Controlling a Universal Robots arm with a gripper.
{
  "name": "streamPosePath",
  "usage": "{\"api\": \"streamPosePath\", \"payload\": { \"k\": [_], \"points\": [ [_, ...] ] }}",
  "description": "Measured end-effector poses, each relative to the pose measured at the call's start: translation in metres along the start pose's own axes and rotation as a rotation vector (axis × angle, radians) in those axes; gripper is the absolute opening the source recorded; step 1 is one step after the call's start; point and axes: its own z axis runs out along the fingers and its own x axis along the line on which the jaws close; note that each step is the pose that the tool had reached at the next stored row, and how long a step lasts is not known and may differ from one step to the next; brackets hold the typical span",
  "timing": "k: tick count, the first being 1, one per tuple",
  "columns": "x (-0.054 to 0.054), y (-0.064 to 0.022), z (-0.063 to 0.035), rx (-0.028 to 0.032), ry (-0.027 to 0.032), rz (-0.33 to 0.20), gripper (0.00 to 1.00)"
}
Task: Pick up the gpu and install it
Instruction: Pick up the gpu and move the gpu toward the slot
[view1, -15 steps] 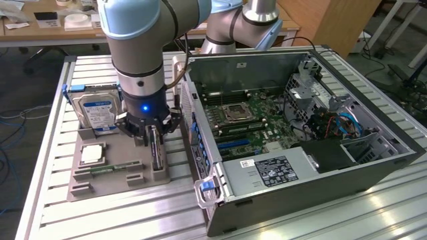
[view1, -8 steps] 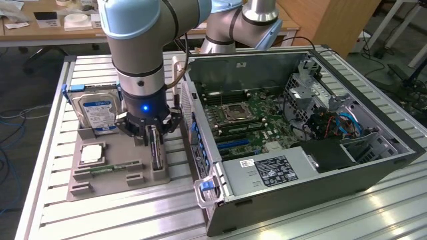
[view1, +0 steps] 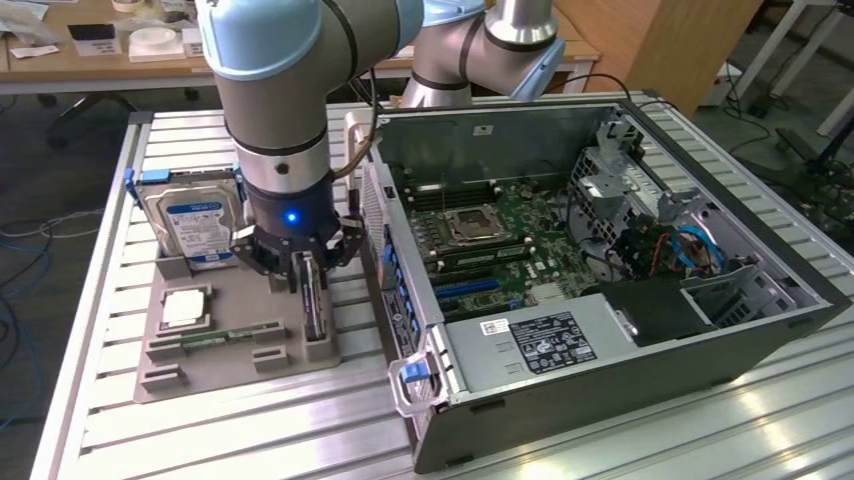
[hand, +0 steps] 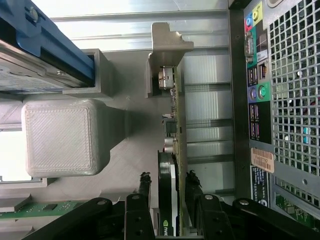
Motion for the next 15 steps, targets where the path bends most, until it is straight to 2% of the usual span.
{"api": "streamPosePath", "payload": {
  "k": [9, 11, 12, 15],
  "points": [
    [0.0, 0.0, 0.0, 0.0, 0.0, 0.0, 0.42],
    [0.0, 0.0, 0.0, 0.0, 0.0, 0.0, 0.4],
    [0.0, 0.0, 0.0, 0.0, 0.0, 0.0, 0.33],
    [0.0, 0.0, 0.0, 0.0, 0.0, 0.0, 0.33]
  ]
}}
